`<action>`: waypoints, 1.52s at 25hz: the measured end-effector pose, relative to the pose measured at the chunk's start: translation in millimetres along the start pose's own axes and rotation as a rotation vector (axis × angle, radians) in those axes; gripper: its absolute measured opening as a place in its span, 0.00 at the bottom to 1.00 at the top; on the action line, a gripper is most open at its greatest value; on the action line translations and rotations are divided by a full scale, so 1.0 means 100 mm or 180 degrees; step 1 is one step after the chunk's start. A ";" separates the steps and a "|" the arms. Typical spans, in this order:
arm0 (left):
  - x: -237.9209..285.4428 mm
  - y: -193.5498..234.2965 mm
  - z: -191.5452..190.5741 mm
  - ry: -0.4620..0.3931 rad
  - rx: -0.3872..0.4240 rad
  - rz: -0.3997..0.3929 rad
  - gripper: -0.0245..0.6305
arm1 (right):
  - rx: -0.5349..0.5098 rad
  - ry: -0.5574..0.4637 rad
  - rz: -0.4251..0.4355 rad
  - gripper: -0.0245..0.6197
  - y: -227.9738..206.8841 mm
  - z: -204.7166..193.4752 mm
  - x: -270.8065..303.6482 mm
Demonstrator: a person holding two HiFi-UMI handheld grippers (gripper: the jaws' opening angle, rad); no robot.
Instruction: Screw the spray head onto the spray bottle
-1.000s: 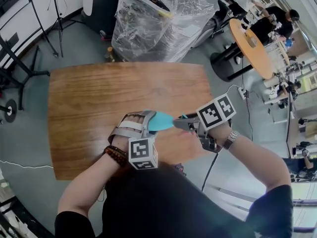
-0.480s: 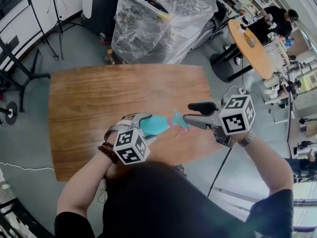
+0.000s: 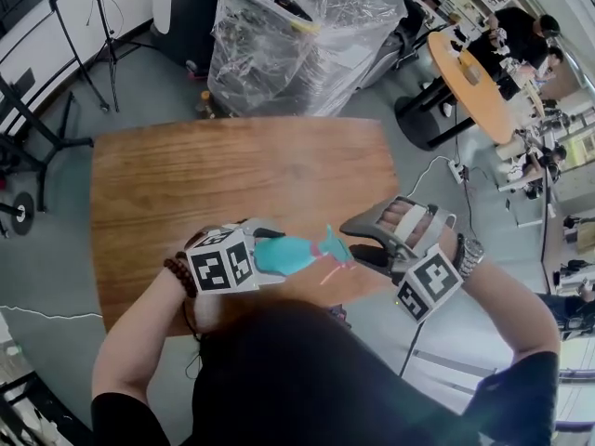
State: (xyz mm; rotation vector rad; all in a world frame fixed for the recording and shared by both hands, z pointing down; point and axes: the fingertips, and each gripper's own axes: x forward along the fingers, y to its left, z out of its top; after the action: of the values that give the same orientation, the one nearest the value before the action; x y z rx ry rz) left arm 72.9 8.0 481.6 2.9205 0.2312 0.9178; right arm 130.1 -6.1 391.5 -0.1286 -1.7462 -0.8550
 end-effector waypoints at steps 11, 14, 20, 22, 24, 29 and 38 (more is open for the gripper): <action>0.05 -0.11 0.08 0.0197 0.0335 0.0071 0.58 | -0.0257 -0.0251 0.0289 0.22 0.23 0.40 0.17; 0.08 -0.02 0.10 0.0240 0.0414 0.0316 0.58 | 0.0651 -0.0273 0.0531 0.22 0.17 0.32 0.21; 0.16 0.20 0.07 0.0425 0.0632 0.0861 0.58 | 0.2345 -0.0183 0.0833 0.23 0.05 0.11 0.34; 0.19 0.25 0.06 0.0431 0.0650 0.0944 0.58 | 0.2413 -0.0150 0.0809 0.23 0.02 0.09 0.37; 0.20 0.30 0.07 0.0324 0.0621 0.1021 0.58 | 0.2293 -0.0127 0.0700 0.23 0.01 0.06 0.39; 0.27 0.43 0.07 -0.0122 0.0396 0.1277 0.58 | 0.2155 -0.0074 0.0345 0.32 -0.13 -0.05 0.38; 0.45 0.91 -0.37 -0.0619 -0.0585 0.1685 0.58 | 0.2377 0.0019 -0.0200 0.33 -0.25 -0.39 0.28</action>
State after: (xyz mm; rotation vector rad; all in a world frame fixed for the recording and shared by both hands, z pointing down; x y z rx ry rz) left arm 99.8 -73.8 547.7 2.9067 -0.6288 0.6421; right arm 138.1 -56.9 407.7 0.4239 -1.9601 -0.2022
